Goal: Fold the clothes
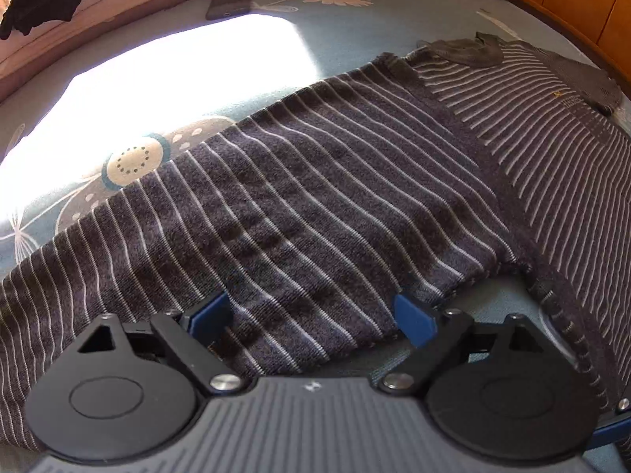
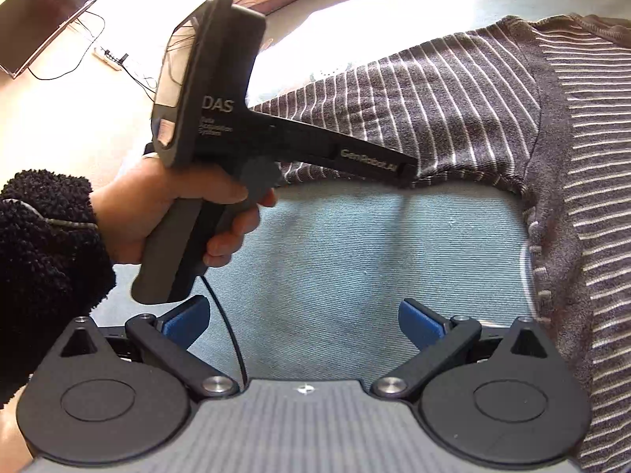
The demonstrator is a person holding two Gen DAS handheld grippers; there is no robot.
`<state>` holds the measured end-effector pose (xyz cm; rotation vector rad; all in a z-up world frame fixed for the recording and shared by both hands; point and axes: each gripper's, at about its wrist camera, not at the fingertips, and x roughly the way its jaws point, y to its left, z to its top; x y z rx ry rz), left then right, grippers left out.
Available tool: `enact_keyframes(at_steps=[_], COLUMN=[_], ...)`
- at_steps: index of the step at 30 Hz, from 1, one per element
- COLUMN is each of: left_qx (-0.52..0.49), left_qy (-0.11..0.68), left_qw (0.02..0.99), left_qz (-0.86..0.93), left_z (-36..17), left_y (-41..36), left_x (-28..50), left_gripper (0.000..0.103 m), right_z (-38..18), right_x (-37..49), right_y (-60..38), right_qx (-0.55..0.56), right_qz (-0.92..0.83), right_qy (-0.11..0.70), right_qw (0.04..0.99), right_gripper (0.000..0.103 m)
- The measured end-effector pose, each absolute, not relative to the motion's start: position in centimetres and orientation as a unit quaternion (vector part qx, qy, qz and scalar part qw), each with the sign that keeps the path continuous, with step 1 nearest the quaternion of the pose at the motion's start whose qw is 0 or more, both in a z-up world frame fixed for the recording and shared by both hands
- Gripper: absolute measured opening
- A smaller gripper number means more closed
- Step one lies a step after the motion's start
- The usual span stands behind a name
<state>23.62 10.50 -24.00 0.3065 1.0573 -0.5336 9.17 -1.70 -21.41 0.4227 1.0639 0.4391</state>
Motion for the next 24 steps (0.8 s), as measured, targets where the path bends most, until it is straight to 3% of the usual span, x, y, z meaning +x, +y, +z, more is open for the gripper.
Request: enact_keyframes(at_steps=[8, 13, 24], left_qx=[0.171, 0.180, 0.145], left_qy=[0.440, 0.444, 0.411], left_qw=[0.818, 0.799, 0.811], left_qz=[-0.330, -0.364, -0.391], left_z=[-19.7, -20.6, -21.6], left_y=[4.4, 1.2, -5.6], left_x=[22.8, 22.6, 28.7], left_gripper=[0.090, 0.090, 0.090], right_z=[-20.8, -24.7, -23.1], right_x=[9.0, 11.1, 9.5], right_y=[-5.9, -6.5, -7.8], right_qx=[0.158, 0.196, 0.211], right_qz=[0.103, 0.118, 0.125], right_qy=[0.453, 0.520, 0.489], right_qw=[0.871, 0.823, 0.837], right_gripper=[0.103, 0.103, 0.103])
